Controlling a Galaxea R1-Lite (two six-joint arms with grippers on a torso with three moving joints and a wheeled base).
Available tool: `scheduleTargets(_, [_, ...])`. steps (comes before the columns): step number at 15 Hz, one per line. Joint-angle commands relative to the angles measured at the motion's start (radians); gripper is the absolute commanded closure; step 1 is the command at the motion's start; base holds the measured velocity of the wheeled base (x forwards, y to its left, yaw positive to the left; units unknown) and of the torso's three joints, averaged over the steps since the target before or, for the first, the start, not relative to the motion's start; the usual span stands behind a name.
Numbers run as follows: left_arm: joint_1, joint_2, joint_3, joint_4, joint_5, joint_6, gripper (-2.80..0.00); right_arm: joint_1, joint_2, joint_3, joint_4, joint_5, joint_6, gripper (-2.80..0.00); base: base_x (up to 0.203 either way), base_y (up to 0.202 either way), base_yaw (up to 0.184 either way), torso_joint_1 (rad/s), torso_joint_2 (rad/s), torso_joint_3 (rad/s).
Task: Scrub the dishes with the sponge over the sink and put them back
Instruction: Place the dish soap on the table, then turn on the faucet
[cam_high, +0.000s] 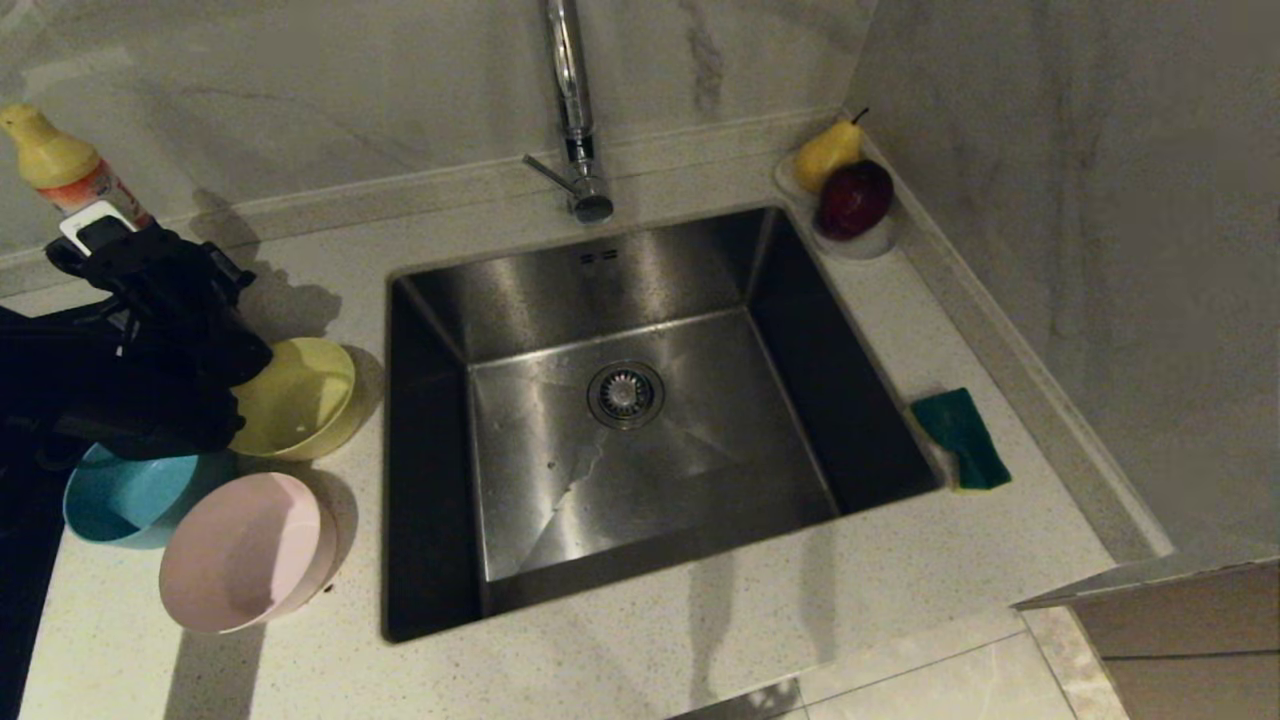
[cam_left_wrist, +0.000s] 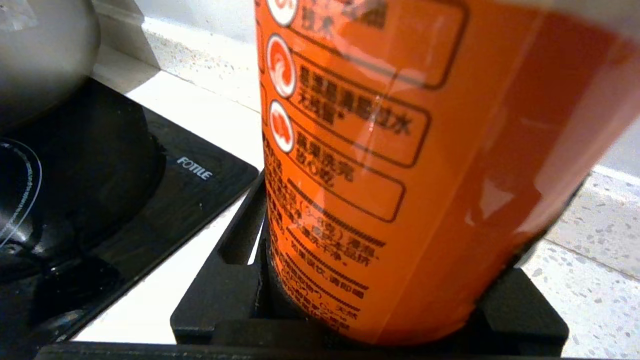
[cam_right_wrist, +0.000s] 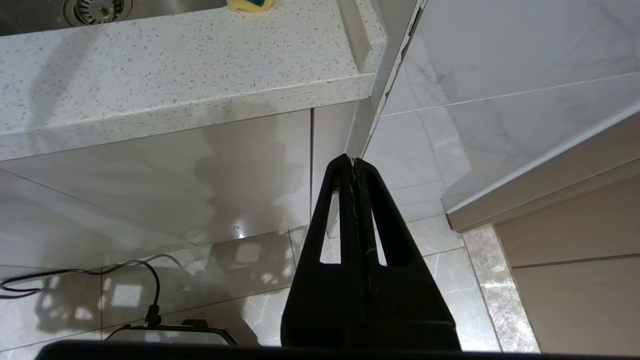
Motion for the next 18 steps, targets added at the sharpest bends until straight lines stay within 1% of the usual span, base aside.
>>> scheduleTargets(1, [0.001,0.007,-0.002,-0.007,0.004,-0.001,-2.8,0.0,0.0,0.0,0.0,0.0,0.0,0.0,0.0,0.0,0.0,0.0,0.0,0.0])
scheduleTargets(5, [0.01,-0.012,-0.003,-0.008,-0.002,0.001,-2.8,0.0,0.0,0.0,0.0,0.0,0.0,0.0,0.0,0.0,0.0,0.0,0.0,0.0])
scheduleTargets(11, [0.012,-0.147,-0.001,0.011,-0.006,0.012,-2.8,0.0,0.0,0.0,-0.001,0.0,0.0,0.0,0.0,0.0,0.0,0.0,0.0,0.0])
scheduleTargets(13, [0.012,-0.235,-0.021,0.076,-0.008,0.019,-2.8,0.0,0.0,0.0,0.0,0.0,0.0,0.0,0.0,0.0,0.0,0.0,0.0,0.0])
scheduleTargets(17, [0.012,-0.402,-0.162,0.291,-0.044,0.02,-2.8,0.0,0.0,0.0,-0.001,0.0,0.0,0.0,0.0,0.0,0.0,0.0,0.0,0.0])
scheduleTargets(18, [0.011,-0.442,-0.196,0.349,-0.048,0.02,0.0,0.0,0.0,0.0,0.0,0.0,0.0,0.0,0.0,0.0,0.0,0.0,0.0,0.0])
